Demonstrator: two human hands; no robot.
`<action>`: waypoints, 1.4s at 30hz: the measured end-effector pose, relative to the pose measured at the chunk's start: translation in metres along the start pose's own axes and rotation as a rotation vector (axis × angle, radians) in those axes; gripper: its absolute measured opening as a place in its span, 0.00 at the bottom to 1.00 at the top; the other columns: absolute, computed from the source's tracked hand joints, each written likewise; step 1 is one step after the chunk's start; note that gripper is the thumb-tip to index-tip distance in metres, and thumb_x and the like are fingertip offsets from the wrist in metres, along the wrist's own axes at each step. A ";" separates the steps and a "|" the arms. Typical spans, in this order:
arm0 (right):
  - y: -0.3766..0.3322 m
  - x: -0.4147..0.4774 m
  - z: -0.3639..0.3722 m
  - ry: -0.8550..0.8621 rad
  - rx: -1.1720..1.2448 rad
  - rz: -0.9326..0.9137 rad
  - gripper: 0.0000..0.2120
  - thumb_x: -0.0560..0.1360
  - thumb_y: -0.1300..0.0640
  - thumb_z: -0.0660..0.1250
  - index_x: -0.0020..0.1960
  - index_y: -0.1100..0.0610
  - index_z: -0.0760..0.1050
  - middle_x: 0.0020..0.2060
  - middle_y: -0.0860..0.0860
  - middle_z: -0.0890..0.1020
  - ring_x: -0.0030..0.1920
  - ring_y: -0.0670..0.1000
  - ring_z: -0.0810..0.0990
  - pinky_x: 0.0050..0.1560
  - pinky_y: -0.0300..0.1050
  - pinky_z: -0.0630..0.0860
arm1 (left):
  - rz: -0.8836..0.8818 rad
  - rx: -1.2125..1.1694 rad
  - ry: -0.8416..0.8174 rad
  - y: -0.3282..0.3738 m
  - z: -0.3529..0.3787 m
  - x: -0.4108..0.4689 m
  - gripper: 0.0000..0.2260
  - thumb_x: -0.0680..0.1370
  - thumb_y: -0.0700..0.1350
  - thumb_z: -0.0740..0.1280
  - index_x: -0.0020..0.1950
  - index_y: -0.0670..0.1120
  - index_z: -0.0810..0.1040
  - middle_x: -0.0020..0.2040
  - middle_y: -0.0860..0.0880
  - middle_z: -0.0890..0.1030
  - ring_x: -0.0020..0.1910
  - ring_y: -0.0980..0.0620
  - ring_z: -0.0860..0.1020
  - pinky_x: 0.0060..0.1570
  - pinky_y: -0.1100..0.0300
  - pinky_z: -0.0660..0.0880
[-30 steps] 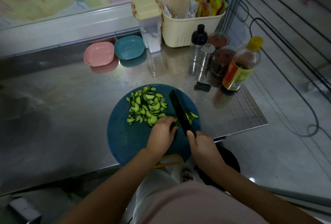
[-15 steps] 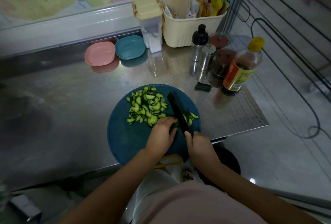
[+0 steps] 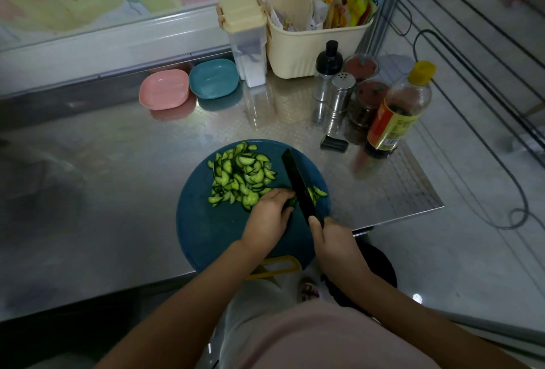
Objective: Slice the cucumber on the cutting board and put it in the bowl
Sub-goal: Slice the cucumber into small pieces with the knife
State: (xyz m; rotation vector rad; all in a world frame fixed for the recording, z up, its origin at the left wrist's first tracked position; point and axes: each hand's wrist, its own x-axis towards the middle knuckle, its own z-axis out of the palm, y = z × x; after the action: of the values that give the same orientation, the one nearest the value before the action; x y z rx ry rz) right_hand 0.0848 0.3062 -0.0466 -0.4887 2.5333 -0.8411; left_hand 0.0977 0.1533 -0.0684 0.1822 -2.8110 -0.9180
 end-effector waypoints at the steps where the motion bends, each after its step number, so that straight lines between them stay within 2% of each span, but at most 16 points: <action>1: 0.001 0.000 0.000 0.008 0.012 0.021 0.24 0.79 0.41 0.43 0.45 0.58 0.68 0.30 0.48 0.68 0.29 0.44 0.66 0.28 0.36 0.59 | -0.003 -0.003 0.002 0.000 0.000 0.000 0.13 0.70 0.32 0.70 0.55 0.37 0.80 0.51 0.42 0.81 0.51 0.44 0.79 0.54 0.66 0.66; 5: -0.001 -0.002 -0.001 0.052 0.094 0.048 0.17 0.81 0.49 0.53 0.41 0.60 0.68 0.32 0.55 0.73 0.35 0.56 0.74 0.34 0.46 0.65 | -0.026 -0.003 0.015 -0.002 0.001 -0.001 0.12 0.71 0.33 0.71 0.54 0.37 0.80 0.50 0.42 0.81 0.51 0.44 0.79 0.53 0.65 0.68; 12: -0.002 -0.004 -0.001 0.048 0.039 0.043 0.16 0.81 0.50 0.54 0.40 0.59 0.66 0.29 0.49 0.69 0.31 0.52 0.70 0.32 0.43 0.61 | -0.030 0.005 0.022 -0.001 0.003 -0.002 0.10 0.70 0.32 0.71 0.50 0.37 0.80 0.47 0.41 0.81 0.48 0.43 0.80 0.50 0.64 0.68; 15: -0.004 -0.002 0.003 0.074 -0.030 0.028 0.15 0.81 0.50 0.53 0.41 0.59 0.65 0.29 0.50 0.69 0.30 0.52 0.69 0.26 0.41 0.58 | -0.013 0.015 0.016 0.000 0.003 -0.001 0.10 0.69 0.31 0.71 0.50 0.37 0.80 0.47 0.41 0.81 0.47 0.43 0.80 0.49 0.64 0.69; 18: -0.007 0.002 0.007 0.097 -0.070 0.005 0.14 0.82 0.51 0.53 0.41 0.59 0.65 0.28 0.49 0.66 0.27 0.47 0.65 0.25 0.38 0.56 | -0.010 0.018 0.019 -0.001 0.003 0.000 0.11 0.70 0.31 0.70 0.51 0.37 0.80 0.48 0.41 0.81 0.48 0.44 0.79 0.50 0.60 0.71; 20: -0.008 0.004 0.010 0.104 -0.043 0.013 0.15 0.82 0.52 0.54 0.42 0.61 0.69 0.31 0.56 0.75 0.31 0.54 0.73 0.27 0.39 0.56 | -0.012 0.022 0.021 -0.001 0.003 -0.001 0.11 0.71 0.32 0.70 0.52 0.38 0.80 0.49 0.42 0.81 0.49 0.44 0.79 0.51 0.58 0.73; 22: -0.008 0.005 0.010 0.104 -0.016 0.042 0.16 0.82 0.52 0.53 0.43 0.62 0.69 0.35 0.60 0.77 0.37 0.59 0.77 0.32 0.42 0.61 | -0.004 0.023 0.017 -0.002 0.003 -0.003 0.11 0.70 0.31 0.70 0.52 0.38 0.80 0.49 0.42 0.81 0.49 0.45 0.79 0.51 0.61 0.72; 24: -0.008 0.005 0.010 0.085 0.005 0.050 0.16 0.82 0.51 0.53 0.41 0.60 0.66 0.31 0.55 0.73 0.35 0.57 0.74 0.30 0.42 0.60 | 0.002 0.020 0.015 -0.003 0.002 -0.004 0.12 0.70 0.31 0.70 0.52 0.39 0.80 0.48 0.43 0.81 0.48 0.45 0.79 0.51 0.65 0.69; 27: -0.006 0.006 0.007 0.066 0.044 0.070 0.16 0.82 0.51 0.52 0.40 0.60 0.65 0.28 0.48 0.66 0.31 0.52 0.69 0.26 0.41 0.59 | -0.014 0.016 0.034 -0.003 0.002 -0.004 0.11 0.71 0.33 0.71 0.53 0.40 0.80 0.48 0.44 0.81 0.48 0.47 0.79 0.49 0.64 0.70; 30: -0.003 0.004 0.006 0.063 0.076 0.088 0.17 0.82 0.50 0.53 0.40 0.60 0.66 0.28 0.49 0.67 0.32 0.52 0.71 0.27 0.40 0.59 | -0.028 0.008 0.044 -0.003 0.002 -0.004 0.11 0.71 0.34 0.72 0.52 0.40 0.81 0.47 0.44 0.81 0.47 0.47 0.79 0.49 0.63 0.71; 34: -0.005 0.001 0.005 0.060 0.102 0.085 0.17 0.81 0.49 0.53 0.40 0.60 0.67 0.28 0.50 0.69 0.32 0.54 0.72 0.33 0.45 0.63 | -0.032 0.008 0.036 -0.006 0.003 -0.004 0.09 0.70 0.34 0.72 0.50 0.39 0.81 0.46 0.44 0.81 0.45 0.46 0.80 0.48 0.64 0.70; 40: -0.007 -0.001 0.004 0.049 0.045 0.056 0.16 0.82 0.50 0.53 0.40 0.60 0.66 0.28 0.49 0.66 0.33 0.53 0.70 0.34 0.44 0.61 | -0.032 -0.001 0.032 -0.006 0.004 -0.003 0.08 0.70 0.33 0.72 0.47 0.38 0.80 0.44 0.43 0.81 0.44 0.46 0.79 0.46 0.65 0.69; 42: -0.007 -0.001 0.006 0.060 0.021 0.056 0.16 0.82 0.50 0.53 0.40 0.59 0.65 0.28 0.49 0.66 0.30 0.51 0.67 0.29 0.42 0.59 | -0.020 0.007 0.030 -0.005 0.004 -0.003 0.08 0.69 0.32 0.72 0.47 0.38 0.80 0.44 0.43 0.81 0.43 0.45 0.79 0.45 0.64 0.70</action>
State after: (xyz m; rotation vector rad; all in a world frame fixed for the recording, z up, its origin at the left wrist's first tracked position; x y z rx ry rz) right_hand 0.0894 0.2983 -0.0460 -0.3887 2.5775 -0.8732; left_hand 0.1001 0.1519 -0.0747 0.2235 -2.7904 -0.9022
